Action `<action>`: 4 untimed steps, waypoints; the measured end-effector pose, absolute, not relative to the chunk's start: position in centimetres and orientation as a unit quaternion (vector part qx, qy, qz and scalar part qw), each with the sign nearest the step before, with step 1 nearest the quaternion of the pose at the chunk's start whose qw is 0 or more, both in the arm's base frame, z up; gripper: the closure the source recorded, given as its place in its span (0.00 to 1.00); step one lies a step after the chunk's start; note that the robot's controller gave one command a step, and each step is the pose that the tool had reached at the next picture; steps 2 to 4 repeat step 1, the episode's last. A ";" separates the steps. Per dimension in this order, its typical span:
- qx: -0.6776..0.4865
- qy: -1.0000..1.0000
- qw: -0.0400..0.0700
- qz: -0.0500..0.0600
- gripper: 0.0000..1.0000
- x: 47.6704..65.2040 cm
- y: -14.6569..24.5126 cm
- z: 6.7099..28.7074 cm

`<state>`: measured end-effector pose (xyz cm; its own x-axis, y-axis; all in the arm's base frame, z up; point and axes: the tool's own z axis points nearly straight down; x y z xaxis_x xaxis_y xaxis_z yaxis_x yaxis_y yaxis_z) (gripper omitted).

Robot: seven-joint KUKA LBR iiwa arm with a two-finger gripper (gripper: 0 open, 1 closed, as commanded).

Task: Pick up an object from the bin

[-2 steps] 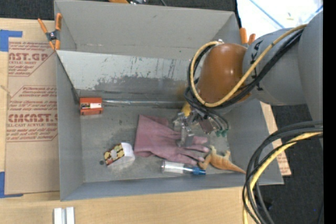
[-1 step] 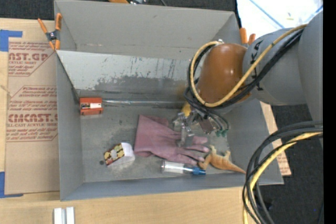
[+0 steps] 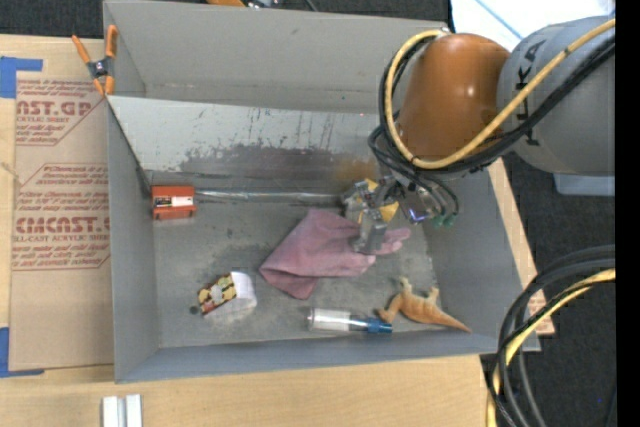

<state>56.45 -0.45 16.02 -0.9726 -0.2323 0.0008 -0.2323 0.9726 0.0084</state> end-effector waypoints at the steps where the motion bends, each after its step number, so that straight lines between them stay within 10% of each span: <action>1: 0.143 -0.990 0.007 -0.005 1.00 55.5 -1.8 21.4; 4: 0.143 -0.990 0.007 -0.005 1.00 55.5 -1.8 21.4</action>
Offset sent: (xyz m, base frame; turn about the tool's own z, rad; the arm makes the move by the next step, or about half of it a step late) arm -0.0132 -0.0058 0.1185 -0.0307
